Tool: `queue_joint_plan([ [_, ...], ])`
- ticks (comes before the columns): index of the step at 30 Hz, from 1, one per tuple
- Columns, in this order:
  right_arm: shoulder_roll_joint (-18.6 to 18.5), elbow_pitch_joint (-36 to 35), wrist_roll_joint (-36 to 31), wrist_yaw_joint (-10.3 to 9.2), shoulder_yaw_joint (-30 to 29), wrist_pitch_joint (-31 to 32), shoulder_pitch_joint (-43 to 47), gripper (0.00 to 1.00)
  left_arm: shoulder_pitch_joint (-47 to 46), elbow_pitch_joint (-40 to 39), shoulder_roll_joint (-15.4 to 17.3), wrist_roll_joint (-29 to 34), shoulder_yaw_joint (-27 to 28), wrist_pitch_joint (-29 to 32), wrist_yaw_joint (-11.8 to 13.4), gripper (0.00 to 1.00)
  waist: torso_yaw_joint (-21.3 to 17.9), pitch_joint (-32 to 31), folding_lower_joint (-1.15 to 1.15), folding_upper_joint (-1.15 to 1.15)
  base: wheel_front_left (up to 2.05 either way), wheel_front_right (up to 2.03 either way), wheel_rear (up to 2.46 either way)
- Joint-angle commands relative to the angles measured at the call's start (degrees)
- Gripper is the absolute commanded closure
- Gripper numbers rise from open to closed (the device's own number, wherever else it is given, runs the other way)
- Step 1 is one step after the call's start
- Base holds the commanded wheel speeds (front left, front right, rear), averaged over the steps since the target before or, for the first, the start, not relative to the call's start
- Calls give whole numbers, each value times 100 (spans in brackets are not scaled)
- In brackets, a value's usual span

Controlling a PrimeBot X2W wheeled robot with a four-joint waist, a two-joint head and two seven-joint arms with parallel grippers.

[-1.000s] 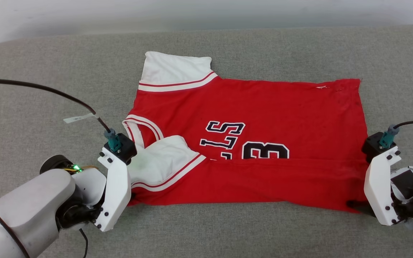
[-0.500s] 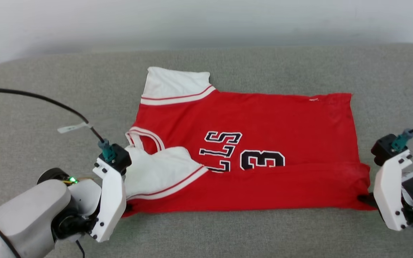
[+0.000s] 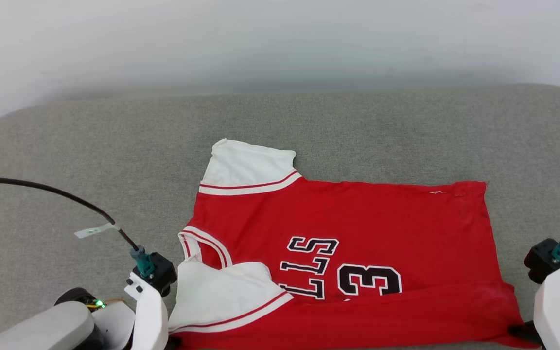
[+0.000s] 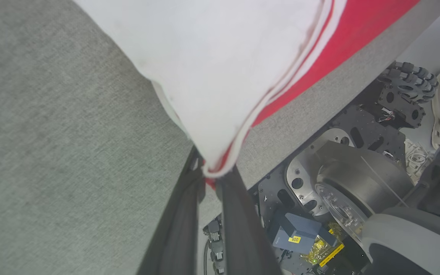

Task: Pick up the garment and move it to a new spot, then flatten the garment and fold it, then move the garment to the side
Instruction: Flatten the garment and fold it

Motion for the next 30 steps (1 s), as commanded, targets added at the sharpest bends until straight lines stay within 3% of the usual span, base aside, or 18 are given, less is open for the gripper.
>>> queue_joint_plan([
  [1, -1, -3, -26, -4, -46, 8, 85, 100, 74, 5, -1, -26, -18, -29, 38, 100, -11, 36, 0, 0, 0, 0, 0],
  [11, 639, 511, -449, -4, -85, 92, 107, 100, 106, 487, -291, 46, -111, -1, 36, 100, -25, 242, 0, 0, 0, 0, 0],
  [12, 669, 558, -482, -4, -111, 90, 104, 80, 84, 524, -291, 72, -100, -51, 31, 65, -22, 222, 0, 0, 0, 0, 0],
  [13, 690, 567, -528, -4, -137, 43, 90, 0, 73, 538, -285, 80, -61, -120, 33, 0, -22, 195, 0, 0, 0, 0, 0],
  [18, 702, 472, -605, -4, -459, -357, 132, 0, -29, 430, -88, 182, 16, -275, -30, 0, -3, 33, 0, 0, 0, 0, 0],
  [19, 763, 268, -870, -4, -886, -1011, 117, 0, -234, 191, 121, 146, 220, -372, 5, 0, -5, -37, 0, 0, 0, 0, 0],
  [22, 916, 88, -1175, -4, -1312, -1632, 131, 0, -496, 74, 247, 274, 402, -445, 96, 0, -14, -36, 0, 0, 0, 0, 0],
  [30, 1936, -319, -2274, -4, -2563, -3288, 277, 0, -1322, 276, 158, 509, 875, -655, 170, 0, -241, 220, 0, 0, 0, 0, 0],
])
